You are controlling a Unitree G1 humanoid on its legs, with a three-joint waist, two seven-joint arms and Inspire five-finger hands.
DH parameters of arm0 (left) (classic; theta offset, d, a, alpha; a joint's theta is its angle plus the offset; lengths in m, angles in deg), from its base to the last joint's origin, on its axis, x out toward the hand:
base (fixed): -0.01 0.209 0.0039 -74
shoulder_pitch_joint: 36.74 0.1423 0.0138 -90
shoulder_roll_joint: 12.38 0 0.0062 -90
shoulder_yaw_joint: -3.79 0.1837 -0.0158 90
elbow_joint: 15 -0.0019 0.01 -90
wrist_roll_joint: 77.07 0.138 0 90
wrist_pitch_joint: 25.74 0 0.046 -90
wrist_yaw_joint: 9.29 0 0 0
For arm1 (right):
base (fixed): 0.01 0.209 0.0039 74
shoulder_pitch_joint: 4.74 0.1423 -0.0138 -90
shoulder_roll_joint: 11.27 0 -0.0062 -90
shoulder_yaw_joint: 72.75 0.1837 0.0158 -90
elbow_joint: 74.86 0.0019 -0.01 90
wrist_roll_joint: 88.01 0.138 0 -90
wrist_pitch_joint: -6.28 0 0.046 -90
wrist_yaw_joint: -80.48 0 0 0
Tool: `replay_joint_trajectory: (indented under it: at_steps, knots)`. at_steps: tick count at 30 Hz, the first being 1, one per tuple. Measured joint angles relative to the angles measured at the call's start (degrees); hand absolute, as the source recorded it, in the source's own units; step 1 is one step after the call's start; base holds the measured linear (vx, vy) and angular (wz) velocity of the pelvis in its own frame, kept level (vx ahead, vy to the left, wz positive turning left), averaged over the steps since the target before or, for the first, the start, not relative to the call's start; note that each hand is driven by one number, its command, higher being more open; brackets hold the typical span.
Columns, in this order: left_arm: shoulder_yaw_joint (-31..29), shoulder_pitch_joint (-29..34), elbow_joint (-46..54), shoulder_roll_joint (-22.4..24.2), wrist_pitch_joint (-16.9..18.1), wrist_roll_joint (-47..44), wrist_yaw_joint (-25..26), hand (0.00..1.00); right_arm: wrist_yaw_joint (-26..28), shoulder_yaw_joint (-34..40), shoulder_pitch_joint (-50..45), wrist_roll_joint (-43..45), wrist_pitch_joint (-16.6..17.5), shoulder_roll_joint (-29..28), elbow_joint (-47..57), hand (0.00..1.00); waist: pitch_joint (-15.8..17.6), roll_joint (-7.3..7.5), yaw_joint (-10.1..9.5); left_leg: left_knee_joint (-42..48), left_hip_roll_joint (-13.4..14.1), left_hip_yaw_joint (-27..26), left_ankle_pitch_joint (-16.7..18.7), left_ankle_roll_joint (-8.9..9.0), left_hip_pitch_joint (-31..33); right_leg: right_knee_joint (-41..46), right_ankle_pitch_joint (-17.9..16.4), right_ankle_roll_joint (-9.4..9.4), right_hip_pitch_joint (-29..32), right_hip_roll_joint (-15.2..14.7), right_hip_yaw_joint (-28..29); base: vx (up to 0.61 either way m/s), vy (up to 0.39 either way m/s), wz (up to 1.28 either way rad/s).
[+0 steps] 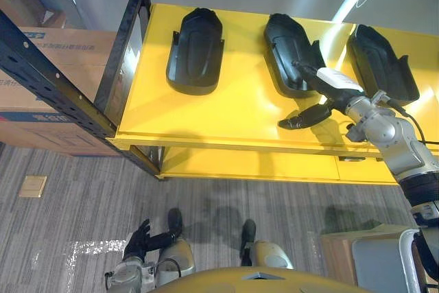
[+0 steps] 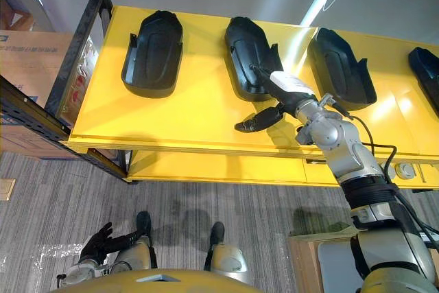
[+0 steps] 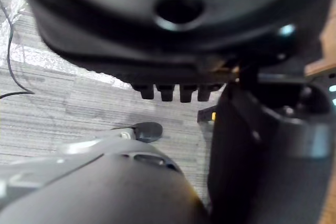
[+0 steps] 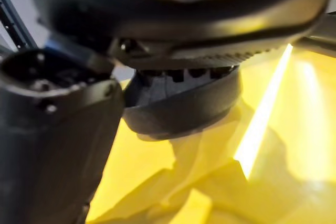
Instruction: Walk over and take three plastic housings, then place them on the shelf
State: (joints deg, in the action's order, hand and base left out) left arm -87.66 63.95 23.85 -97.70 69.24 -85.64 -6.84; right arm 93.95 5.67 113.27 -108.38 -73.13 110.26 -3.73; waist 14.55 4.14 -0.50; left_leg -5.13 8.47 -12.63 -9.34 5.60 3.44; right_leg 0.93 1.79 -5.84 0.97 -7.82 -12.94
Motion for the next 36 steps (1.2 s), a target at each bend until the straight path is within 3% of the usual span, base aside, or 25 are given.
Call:
replay_joint_trajectory:
  at_steps: [6,10,11,23,36]
  knots:
    - [-0.01,-0.57,-0.05,0.16,-0.05,0.00,-0.01,1.00,-0.01,-0.25,0.54,1.63,-4.34,-0.39,-1.20,1.00,0.48,-0.17,-0.84,-0.01,0.00,0.11,0.00,0.00,0.00,0.01,-0.08,0.11,-0.03,0.01,-0.09,0.00,0.000,0.00]
    - [-0.04,-1.22,-0.17,0.20,-0.10,0.00,0.02,1.00,-0.13,0.17,1.60,2.74,-5.36,-1.06,-1.19,1.00,1.53,-0.34,-0.71,-0.01,0.01,0.11,-0.08,-0.10,-0.02,0.04,-0.08,0.13,-0.02,0.01,-0.05,0.00,0.000,0.00]
    - [-0.04,-1.24,-0.17,0.20,-0.10,0.00,0.02,1.00,-0.13,0.69,1.64,2.71,-5.68,-1.85,-1.19,0.00,1.56,-0.35,-0.71,0.00,0.01,0.11,-0.08,-0.10,-0.02,0.03,-0.07,0.10,-0.03,0.01,-0.04,0.00,0.000,0.00]
    - [-0.02,-1.45,-0.23,0.30,-0.10,0.01,0.19,1.00,-3.48,4.20,2.35,0.83,-6.08,-7.29,3.07,0.00,1.62,-0.38,-0.77,0.02,0.04,-0.06,0.03,0.04,-0.03,0.02,-0.24,0.33,0.02,0.03,0.10,0.00,0.000,0.00]
    - [0.00,-1.73,-0.19,0.63,-0.08,0.00,0.78,1.00,-1.29,1.59,2.08,0.20,-6.32,-10.09,3.44,0.00,2.16,-0.44,-1.15,0.12,0.04,-0.04,0.06,0.07,0.00,0.07,-0.18,0.21,0.01,0.03,0.03,0.00,0.000,0.00]
